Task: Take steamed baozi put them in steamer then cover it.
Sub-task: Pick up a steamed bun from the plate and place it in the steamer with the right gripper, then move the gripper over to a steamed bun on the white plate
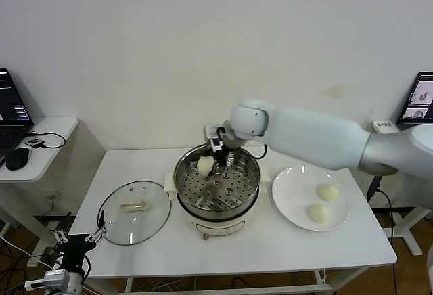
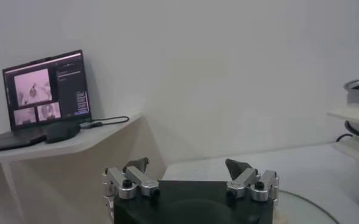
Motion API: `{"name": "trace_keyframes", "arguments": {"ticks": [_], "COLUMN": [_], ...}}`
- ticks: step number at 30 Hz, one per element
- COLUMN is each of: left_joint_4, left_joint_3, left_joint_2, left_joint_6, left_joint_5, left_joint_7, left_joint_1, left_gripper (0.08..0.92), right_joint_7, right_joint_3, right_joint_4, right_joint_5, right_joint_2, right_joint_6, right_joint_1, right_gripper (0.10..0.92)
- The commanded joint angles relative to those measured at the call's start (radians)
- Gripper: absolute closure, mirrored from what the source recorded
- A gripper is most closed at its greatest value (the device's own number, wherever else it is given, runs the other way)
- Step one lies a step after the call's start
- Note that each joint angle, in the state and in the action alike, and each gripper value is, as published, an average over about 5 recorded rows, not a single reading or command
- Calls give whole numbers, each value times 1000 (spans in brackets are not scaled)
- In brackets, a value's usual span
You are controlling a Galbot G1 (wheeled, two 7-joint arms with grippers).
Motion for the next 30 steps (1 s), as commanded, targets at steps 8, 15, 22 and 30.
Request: {"name": "trace_keyframes", "arguments": {"ticks": [8, 15, 22, 30], "left_joint_4": [4, 8, 8, 6], "left_joint_3": [-6, -3, -2, 5], "left_joint_2": [0, 0, 1, 5], "left_joint_6": [-7, -8, -7, -8], "left_joint_5": [6, 6, 6, 5], "left_joint_7": [0, 0, 0, 1], "left_joint_1": [4, 1, -1, -2], "left_gripper": [177, 177, 177, 177], "right_joint_7": [9, -15, -71, -189], "right_joint_3": [12, 9, 20, 15], "right_joint_4": [-65, -64, 0, 172], "right_joint_5": [-34, -56, -66, -93], "right_joint_2": [116, 112, 26, -268], "right_joint_6": [-35, -41, -21, 74], "right_joint_1": [-105, -99, -20, 156], "right_gripper": [389, 368, 216, 202]}}
